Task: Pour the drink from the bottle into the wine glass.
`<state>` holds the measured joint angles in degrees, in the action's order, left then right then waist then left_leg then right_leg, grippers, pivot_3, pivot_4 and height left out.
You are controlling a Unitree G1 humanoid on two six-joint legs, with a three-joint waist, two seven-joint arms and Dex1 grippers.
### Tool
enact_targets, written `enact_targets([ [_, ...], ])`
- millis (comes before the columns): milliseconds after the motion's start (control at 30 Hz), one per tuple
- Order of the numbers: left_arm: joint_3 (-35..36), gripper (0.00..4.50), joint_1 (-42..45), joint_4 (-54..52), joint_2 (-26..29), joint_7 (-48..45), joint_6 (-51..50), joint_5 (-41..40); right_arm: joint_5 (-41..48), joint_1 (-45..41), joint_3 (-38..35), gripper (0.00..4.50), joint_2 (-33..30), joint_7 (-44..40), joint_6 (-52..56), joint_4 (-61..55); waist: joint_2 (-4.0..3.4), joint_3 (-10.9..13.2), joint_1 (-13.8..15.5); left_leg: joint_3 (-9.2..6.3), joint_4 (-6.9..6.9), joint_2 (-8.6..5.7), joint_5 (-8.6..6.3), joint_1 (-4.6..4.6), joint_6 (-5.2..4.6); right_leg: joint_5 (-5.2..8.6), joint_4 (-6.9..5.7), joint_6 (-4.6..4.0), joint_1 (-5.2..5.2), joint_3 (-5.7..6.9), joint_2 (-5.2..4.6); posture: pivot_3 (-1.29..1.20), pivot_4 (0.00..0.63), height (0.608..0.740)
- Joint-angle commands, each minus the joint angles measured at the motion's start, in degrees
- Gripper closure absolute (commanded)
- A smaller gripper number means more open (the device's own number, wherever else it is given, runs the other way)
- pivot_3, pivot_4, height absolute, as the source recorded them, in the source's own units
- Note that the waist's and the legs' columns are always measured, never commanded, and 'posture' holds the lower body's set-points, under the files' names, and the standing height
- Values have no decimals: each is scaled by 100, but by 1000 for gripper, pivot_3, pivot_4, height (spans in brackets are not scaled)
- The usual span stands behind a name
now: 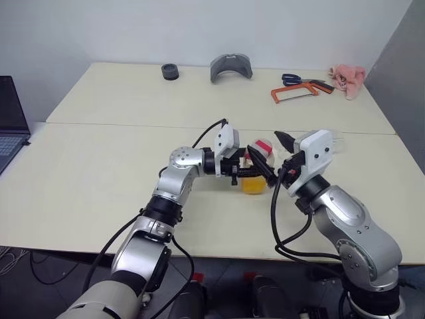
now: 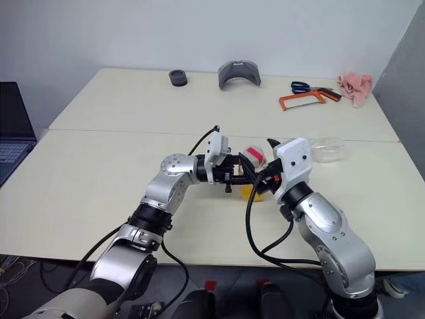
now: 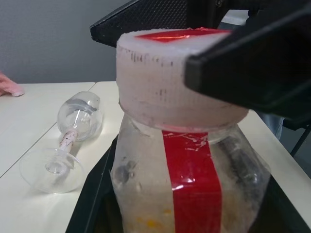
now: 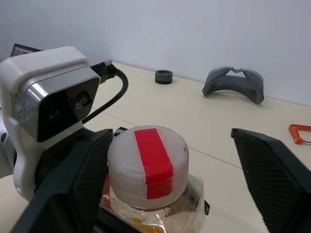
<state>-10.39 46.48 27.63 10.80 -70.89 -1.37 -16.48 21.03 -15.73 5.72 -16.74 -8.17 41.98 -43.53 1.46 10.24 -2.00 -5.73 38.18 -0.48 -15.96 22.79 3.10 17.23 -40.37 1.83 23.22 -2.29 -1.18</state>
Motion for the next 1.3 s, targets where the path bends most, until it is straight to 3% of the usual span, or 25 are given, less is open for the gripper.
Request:
enact_targets([
  [33,70,2714,135,-120,-12,-61,145,-34,-16,-53,-150,1837,-18,-105,-144,-14,0,0,-1,1,0,0,0,0,0,0,0,0,0,0,0,0,150,740],
  [100,66,2714,113,-121,7,-89,156,-29,15,-83,-137,2522,-87,-302,-226,57,0,0,-1,0,0,0,0,0,0,0,0,0,0,0,0,0,150,740],
  [133,67,2714,114,-117,17,-105,153,-32,39,-114,-129,2641,-149,-442,-279,106,0,0,-1,1,0,0,0,0,0,0,0,0,0,0,0,0,150,740],
  [233,65,2715,110,-180,60,-299,-21,-158,236,-324,-228,2638,-700,-1541,-780,546,0,0,-1,2,1,-1,0,0,-1,0,0,0,0,0,0,0,150,740],
  [367,-53,2725,89,-321,167,-749,-153,-225,915,-1016,-337,2638,-1866,-3652,-988,1471,-1,1,-2,21,0,-6,-1,-3,-3,0,5,0,-7,6,2,0,150,740],
  [567,8,2732,162,-259,143,-769,-141,-144,1663,-1535,-373,2638,-2479,-4803,-583,1999,-1,2,8,20,-3,1,-1,-2,-4,0,9,-1,-7,10,7,0,150,740],
  [633,23,2732,154,-280,132,-708,-162,-141,1572,-1503,-424,2638,-2475,-4675,-644,2014,-1,2,6,19,-2,2,-1,2,-4,0,10,-1,-5,7,2,0,150,740],
  [733,51,2732,144,-254,131,-499,-180,-50,1635,-1189,-854,1666,-2419,-4212,-596,1775,0,2,16,12,1,1,-1,3,-4,0,10,-1,-5,6,-2,0,150,740],
  [833,114,2734,167,-156,115,-285,-132,-18,1841,-465,-1408,632,-2277,-3323,-311,705,0,2,28,-1,1,1,-1,6,-3,0,9,-1,-4,6,-5,0,150,740],
  [933,142,2734,223,-78,69,-185,-84,-17,1711,-28,-1381,628,-1795,-2186,-58,-135,-1,2,10,-7,-1,1,-1,8,-3,0,10,-1,-3,6,-5,0,150,740],
  [1100,122,2734,292,52,-32,-152,-40,35,409,12,-466,628,-723,-298,31,-563,-2,1,-4,-3,4,1,0,1,-1,0,0,0,-3,3,0,0,150,740],
  [1300,75,2734,403,237,-116,-257,93,112,-263,-8,346,628,-282,167,60,-463,-2,1,3,-2,1,-1,9,0,13,0,-1,0,-1,1,1,0,150,740],
])
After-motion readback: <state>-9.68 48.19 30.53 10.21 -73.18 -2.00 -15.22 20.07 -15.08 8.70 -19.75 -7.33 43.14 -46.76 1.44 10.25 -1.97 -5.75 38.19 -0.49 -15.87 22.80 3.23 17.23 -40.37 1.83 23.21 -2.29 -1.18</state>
